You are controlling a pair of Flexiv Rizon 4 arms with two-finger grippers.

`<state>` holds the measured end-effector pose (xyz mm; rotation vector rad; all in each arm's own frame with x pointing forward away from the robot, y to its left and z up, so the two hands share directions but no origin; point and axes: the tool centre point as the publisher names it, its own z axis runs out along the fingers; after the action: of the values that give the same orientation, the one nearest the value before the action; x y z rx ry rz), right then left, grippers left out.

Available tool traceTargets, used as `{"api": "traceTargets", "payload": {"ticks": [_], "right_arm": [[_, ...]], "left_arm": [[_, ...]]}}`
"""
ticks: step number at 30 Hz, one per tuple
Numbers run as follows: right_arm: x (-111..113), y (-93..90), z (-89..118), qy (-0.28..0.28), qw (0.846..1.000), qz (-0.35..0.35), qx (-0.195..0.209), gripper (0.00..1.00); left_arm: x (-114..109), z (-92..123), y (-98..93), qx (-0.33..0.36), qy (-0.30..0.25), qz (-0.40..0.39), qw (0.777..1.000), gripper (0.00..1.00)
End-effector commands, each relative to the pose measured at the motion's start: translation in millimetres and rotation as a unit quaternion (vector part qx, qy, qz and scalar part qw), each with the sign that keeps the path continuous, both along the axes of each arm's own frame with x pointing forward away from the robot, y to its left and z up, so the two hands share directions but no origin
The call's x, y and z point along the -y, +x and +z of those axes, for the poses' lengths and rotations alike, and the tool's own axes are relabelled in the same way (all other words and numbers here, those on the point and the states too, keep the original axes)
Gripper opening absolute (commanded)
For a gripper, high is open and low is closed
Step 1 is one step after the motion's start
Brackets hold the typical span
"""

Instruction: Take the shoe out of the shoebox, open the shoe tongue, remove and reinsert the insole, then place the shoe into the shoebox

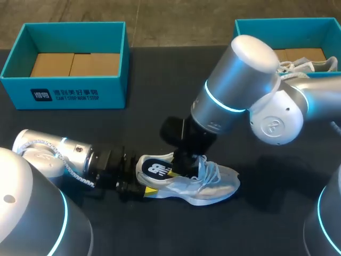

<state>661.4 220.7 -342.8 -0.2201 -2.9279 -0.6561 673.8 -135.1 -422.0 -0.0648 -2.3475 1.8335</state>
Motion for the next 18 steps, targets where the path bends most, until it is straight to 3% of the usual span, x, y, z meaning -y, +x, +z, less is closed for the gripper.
{"api": "traceTargets", "payload": {"ticks": [1,2,5,18], "right_arm": [[-10.0,-1.8,-6.8,-0.001,1.0,0.006,0.0,0.22],[-10.5,-2.0,-6.5,-0.001,1.0,0.007,0.0,0.21],[-11.6,-2.2,-4.6,-0.002,1.0,0.007,0.0,0.0],[-16.2,1.2,6.0,0.031,0.999,0.029,0.012,0.0]], "left_arm": [[-0.4,-2.4,1.7,0.0,0.002,0.0,1.0,0.0],[-0.4,-2.4,1.7,0.0,0.002,0.0,1.0,0.0],[-0.4,-2.4,1.7,0.0,0.002,0.0,1.0,0.0],[-0.4,-2.4,1.7,0.0,0.002,0.0,1.0,0.0]]}}
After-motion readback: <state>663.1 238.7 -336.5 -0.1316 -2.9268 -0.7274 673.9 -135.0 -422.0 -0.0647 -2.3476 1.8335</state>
